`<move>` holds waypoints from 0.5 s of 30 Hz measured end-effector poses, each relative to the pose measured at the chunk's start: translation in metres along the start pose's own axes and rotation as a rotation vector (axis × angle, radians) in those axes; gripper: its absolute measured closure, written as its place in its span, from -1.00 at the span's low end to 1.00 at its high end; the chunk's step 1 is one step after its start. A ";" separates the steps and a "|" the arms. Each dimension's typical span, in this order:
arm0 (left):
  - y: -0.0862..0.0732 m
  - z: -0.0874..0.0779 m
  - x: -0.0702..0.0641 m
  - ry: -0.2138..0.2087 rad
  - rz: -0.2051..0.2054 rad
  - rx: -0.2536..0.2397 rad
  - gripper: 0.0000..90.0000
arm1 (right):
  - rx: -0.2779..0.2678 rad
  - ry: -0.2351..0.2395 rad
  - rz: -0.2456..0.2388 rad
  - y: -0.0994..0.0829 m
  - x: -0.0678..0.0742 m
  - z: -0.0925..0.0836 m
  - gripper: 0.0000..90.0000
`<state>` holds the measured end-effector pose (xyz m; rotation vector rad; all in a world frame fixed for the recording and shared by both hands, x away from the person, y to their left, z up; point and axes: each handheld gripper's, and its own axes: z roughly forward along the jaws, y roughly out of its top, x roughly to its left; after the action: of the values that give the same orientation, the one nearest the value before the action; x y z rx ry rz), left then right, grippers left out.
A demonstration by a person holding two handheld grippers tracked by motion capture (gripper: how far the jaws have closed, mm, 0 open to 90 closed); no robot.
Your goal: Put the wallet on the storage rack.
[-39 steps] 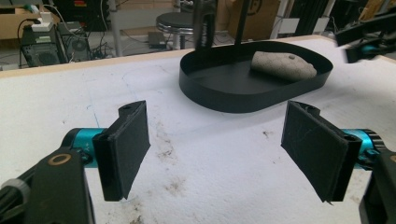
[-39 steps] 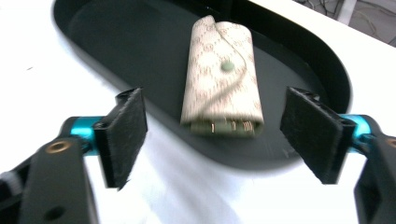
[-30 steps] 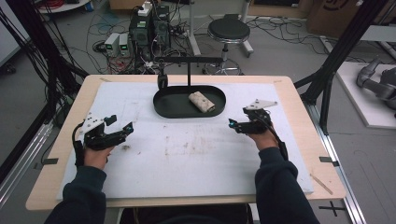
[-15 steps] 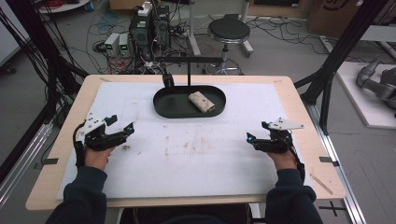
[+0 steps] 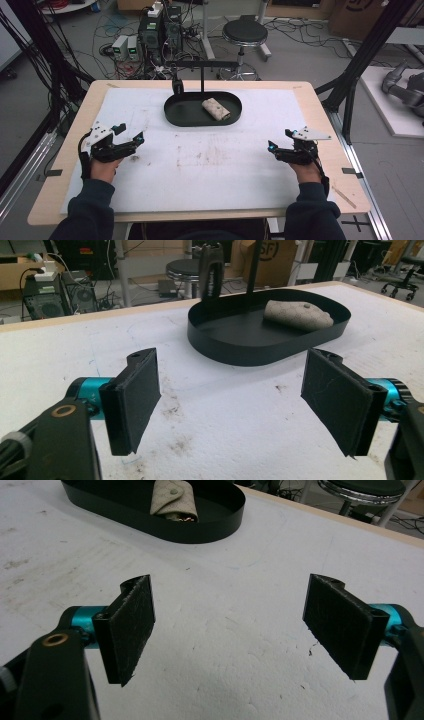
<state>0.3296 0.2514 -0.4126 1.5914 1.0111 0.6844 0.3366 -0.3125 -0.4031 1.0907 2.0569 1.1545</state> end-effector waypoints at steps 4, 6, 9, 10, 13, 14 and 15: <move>0.000 0.000 0.000 -0.001 0.000 0.001 -0.48 | 0.024 -0.008 -0.016 -0.001 0.000 0.004 -0.53; 0.000 0.000 0.000 -0.002 0.000 0.003 -0.48 | 0.035 -0.010 -0.021 -0.002 0.000 0.005 -0.53; 0.000 0.000 0.000 -0.003 0.006 0.007 -0.48 | 0.037 -0.009 -0.027 -0.002 0.001 0.006 -0.53; 0.000 0.000 0.000 -0.001 0.004 0.008 -0.48 | 0.037 -0.009 -0.030 -0.002 0.001 0.005 -0.53; 0.000 0.000 0.000 0.000 0.005 0.009 -0.48 | 0.037 -0.011 -0.024 -0.002 0.001 0.005 -0.53; 0.000 0.000 0.000 -0.001 0.006 0.008 -0.48 | 0.037 -0.011 -0.024 -0.002 0.001 0.005 -0.53; 0.000 0.000 -0.001 -0.001 0.006 0.007 -0.48 | 0.036 -0.011 -0.024 -0.002 0.001 0.005 -0.53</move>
<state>0.3297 0.2506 -0.4130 1.6009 1.0094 0.6853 0.3393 -0.3103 -0.4075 1.0844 2.0843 1.1013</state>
